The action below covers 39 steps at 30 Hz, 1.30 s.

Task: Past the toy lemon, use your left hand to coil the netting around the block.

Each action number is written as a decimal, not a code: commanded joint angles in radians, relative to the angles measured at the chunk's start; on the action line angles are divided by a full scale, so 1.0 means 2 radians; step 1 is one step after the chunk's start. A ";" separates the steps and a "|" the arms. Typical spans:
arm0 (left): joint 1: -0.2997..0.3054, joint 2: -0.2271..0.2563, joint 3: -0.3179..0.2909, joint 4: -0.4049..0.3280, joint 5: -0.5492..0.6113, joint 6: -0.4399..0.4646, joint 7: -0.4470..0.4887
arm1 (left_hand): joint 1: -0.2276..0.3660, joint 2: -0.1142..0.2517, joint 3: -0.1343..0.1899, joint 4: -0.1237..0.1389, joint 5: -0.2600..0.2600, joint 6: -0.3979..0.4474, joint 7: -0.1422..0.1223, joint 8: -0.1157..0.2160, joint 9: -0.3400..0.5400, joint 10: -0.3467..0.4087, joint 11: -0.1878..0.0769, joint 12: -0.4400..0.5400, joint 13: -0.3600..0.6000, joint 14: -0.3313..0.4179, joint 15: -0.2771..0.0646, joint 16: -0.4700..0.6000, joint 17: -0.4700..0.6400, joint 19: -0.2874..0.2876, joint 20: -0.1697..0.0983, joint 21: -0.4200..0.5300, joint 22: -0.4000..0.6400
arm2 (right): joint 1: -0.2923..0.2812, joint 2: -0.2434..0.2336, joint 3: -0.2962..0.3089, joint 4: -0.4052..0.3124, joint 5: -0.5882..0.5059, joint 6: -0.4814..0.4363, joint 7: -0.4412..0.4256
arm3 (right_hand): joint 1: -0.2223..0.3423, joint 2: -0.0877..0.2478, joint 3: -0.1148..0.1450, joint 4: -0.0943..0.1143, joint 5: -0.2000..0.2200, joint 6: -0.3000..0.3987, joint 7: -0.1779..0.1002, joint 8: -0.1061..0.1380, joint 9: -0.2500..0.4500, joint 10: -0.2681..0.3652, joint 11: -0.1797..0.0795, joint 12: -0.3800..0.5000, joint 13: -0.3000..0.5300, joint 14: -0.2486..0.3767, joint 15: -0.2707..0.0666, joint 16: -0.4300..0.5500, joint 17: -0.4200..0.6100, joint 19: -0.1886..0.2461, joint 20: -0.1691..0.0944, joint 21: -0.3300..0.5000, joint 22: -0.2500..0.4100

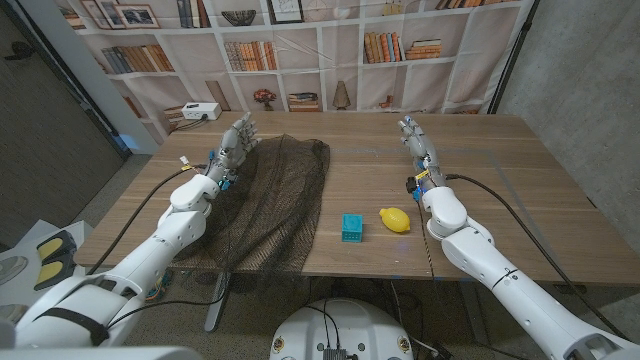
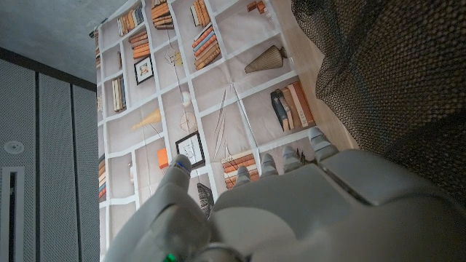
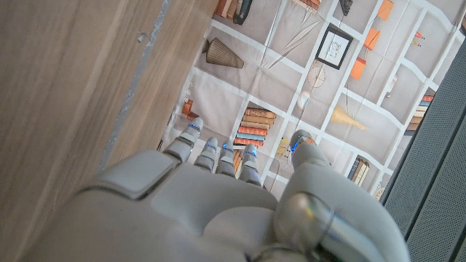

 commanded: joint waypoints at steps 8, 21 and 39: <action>0.047 0.074 0.028 -0.200 0.123 0.073 0.129 | 0.012 -0.006 0.001 -0.013 0.002 0.019 -0.001 0.007 0.000 0.031 -0.003 0.014 0.000 0.043 -0.001 0.013 0.001 0.032 0.007 0.013 0.001 | -0.002 -0.033 0.025 0.024 0.034 0.027 0.043 | 0.003 0.003 0.001 -0.001 0.003 0.016 0.002 0.003 0.002 0.014 0.007 0.006 -0.002 0.009 0.010 0.006 -0.003 0.002 0.009 0.001 0.002; 0.040 0.095 0.051 -0.260 0.200 0.079 0.140 | 0.016 -0.006 0.002 -0.016 0.002 0.022 -0.002 0.005 0.000 0.030 -0.008 0.011 -0.001 0.047 -0.004 0.012 0.001 0.036 0.007 0.014 0.001 | -0.006 -0.051 0.032 0.017 0.039 0.024 0.051 | 0.010 0.010 0.007 -0.003 0.005 0.027 0.004 0.004 0.001 0.023 0.011 0.006 -0.004 0.014 0.014 0.006 -0.006 0.001 0.015 -0.001 0.001; 0.025 0.132 0.079 -0.330 0.305 0.098 0.117 | 0.019 -0.008 0.003 -0.020 0.002 0.000 -0.007 -0.006 0.001 0.017 -0.010 0.004 -0.001 0.048 -0.007 0.007 0.001 0.038 0.007 0.013 0.000 | -0.029 -0.050 0.038 0.005 0.035 0.041 0.041 | 0.015 0.013 0.010 -0.005 0.006 0.033 0.005 0.002 0.001 0.029 0.013 0.005 -0.005 0.022 0.018 0.008 -0.009 0.001 0.018 -0.001 0.001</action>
